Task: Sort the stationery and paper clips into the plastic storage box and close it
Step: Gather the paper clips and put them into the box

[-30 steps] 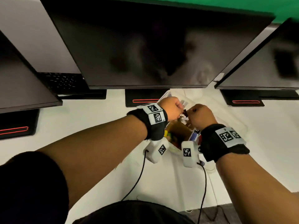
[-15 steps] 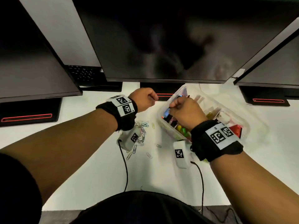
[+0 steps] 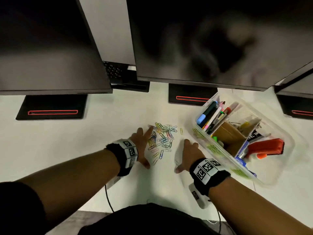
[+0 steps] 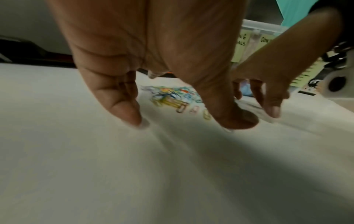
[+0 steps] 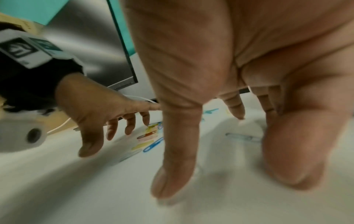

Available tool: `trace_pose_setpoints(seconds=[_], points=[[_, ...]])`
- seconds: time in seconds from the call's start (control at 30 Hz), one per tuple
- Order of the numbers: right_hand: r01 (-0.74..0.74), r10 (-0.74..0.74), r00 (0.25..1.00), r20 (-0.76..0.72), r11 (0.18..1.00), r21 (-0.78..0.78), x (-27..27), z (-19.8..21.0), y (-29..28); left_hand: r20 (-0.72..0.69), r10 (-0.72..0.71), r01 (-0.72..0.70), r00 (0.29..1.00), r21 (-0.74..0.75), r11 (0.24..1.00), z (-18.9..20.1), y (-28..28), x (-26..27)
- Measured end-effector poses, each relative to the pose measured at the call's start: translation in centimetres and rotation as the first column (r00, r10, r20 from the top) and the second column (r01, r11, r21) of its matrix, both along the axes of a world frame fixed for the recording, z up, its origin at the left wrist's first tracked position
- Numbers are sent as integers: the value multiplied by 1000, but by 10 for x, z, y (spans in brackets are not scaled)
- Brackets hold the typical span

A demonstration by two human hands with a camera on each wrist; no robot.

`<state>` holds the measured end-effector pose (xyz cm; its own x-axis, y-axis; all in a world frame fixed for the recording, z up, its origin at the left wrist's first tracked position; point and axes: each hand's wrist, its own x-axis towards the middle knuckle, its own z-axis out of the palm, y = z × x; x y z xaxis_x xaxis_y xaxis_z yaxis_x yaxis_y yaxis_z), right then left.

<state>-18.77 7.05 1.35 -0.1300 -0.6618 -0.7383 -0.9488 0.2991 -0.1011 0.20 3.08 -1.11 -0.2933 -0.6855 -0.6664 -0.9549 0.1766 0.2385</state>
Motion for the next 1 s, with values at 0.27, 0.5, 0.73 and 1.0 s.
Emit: trace_pose_setpoints(seconds=[0.27, 0.5, 0.73, 1.0], points=[[253, -225, 955, 194, 958, -133, 15, -21, -26, -171, 248, -259, 954, -48, 965, -13, -4, -31], [180, -121, 965, 233, 952, -248, 35, -23, -60, -308, 278, -317, 910, -85, 945, -12, -34, -29], [64, -10, 988, 152, 932, -357, 33, -22, -72, -226, 181, -226, 957, -193, 955, -8, -46, -5], [-327, 367, 927, 80, 893, -308, 38, -47, -55, -97, -55, 33, 994, -212, 977, -18, -24, -12]])
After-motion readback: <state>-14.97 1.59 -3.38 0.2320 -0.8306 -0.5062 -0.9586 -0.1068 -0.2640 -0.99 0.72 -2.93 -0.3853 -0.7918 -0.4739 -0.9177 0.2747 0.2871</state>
